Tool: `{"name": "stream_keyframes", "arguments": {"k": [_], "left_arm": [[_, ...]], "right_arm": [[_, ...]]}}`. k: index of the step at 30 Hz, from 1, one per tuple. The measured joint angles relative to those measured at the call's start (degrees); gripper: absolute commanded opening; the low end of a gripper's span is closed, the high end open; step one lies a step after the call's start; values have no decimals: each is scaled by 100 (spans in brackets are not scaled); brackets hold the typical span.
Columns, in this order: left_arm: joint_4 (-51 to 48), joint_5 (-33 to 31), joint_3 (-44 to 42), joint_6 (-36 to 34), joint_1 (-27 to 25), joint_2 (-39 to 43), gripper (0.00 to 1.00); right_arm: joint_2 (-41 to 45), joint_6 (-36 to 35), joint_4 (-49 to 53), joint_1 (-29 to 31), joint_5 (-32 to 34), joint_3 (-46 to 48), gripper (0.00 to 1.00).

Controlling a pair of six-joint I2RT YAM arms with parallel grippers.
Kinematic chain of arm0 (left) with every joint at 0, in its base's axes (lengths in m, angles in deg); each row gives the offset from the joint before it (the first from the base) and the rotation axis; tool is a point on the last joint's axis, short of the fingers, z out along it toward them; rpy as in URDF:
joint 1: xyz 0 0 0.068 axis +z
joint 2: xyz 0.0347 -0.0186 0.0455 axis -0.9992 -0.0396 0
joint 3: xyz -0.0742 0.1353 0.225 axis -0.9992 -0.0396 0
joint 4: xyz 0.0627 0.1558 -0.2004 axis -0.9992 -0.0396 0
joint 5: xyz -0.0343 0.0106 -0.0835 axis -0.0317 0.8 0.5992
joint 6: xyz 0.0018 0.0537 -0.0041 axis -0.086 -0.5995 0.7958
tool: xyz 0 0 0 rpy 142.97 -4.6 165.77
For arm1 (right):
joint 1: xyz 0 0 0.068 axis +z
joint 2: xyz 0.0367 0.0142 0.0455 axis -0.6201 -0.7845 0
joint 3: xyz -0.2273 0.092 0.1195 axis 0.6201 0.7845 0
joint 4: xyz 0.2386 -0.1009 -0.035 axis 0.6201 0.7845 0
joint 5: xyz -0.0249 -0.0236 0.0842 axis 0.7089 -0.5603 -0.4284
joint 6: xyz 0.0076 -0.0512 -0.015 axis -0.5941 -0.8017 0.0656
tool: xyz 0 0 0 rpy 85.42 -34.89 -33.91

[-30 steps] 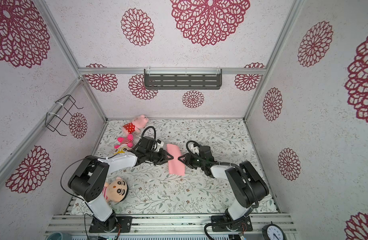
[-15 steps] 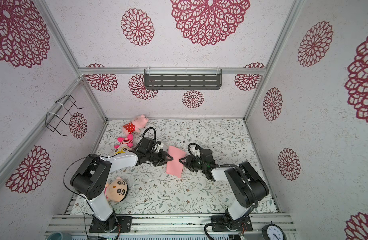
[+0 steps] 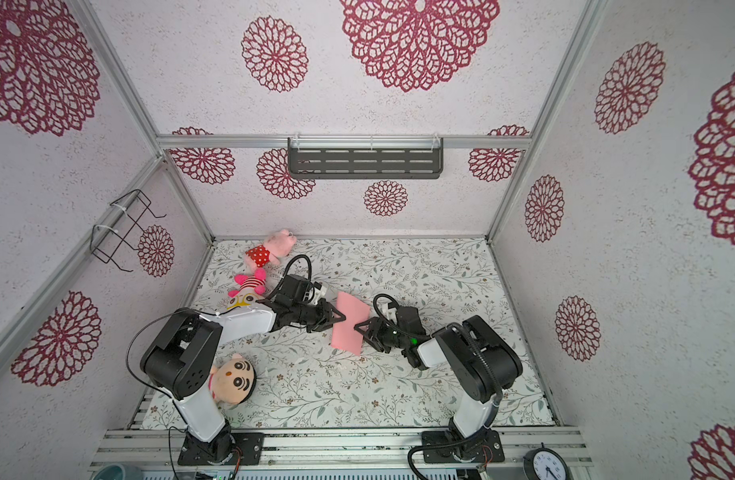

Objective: Fold a paper plane with a square sheet of paper (pick it up from the middle)

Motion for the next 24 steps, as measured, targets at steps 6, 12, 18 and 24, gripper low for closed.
{"name": "stream_keyframes", "arguments": {"k": [6,12,18,24], "left_arm": [[-70,-79,0,-9,2,0,29],[-192,-129,0,-59,9,-46,36],[-420,-236,4,-120,17,-107,58],[-769,-442,2,-258,162,-28,76]], "right_arm": [[70,-31,28,-2,81,0,32],[411,-378,605,-2,229,-149,4],[581,-730,1200,0,264,-566,0],[581,-1012,1998,66,306,-1032,0]]}}
